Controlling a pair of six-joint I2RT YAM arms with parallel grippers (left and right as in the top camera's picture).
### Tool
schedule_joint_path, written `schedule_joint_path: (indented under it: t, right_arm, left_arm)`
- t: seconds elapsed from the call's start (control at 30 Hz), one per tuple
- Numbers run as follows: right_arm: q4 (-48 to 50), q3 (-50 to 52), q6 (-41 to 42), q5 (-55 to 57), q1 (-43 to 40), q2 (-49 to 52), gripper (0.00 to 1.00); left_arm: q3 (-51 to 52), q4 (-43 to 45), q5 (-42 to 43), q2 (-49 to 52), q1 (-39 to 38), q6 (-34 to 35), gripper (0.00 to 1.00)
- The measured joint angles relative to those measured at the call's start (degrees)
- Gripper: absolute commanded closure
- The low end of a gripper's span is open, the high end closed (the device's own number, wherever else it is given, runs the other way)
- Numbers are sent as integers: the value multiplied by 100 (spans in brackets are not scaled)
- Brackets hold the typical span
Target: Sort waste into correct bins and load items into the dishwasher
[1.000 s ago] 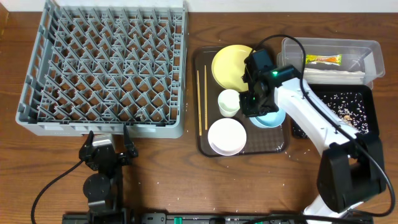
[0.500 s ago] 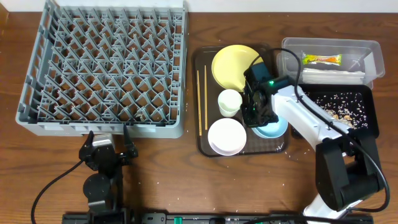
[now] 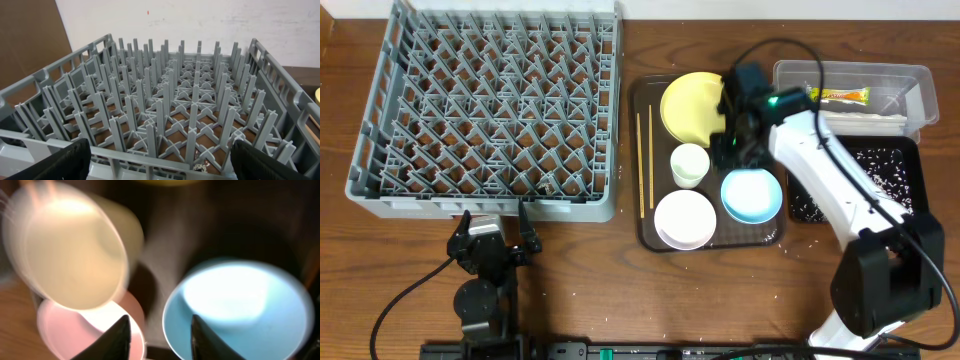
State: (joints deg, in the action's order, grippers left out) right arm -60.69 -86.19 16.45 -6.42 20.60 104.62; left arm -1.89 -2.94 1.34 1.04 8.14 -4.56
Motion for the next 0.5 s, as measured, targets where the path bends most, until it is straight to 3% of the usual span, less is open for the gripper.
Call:
schedule_joint_path:
  t: [0.33, 0.5]
  right_arm:
    - [487, -302, 7, 2, 11, 24, 42]
    - [605, -302, 118, 0, 203, 459, 53]
  left_arm:
    - [0, 0, 0, 0, 2, 0, 10]
    - [0, 0, -2, 0, 2, 0, 10]
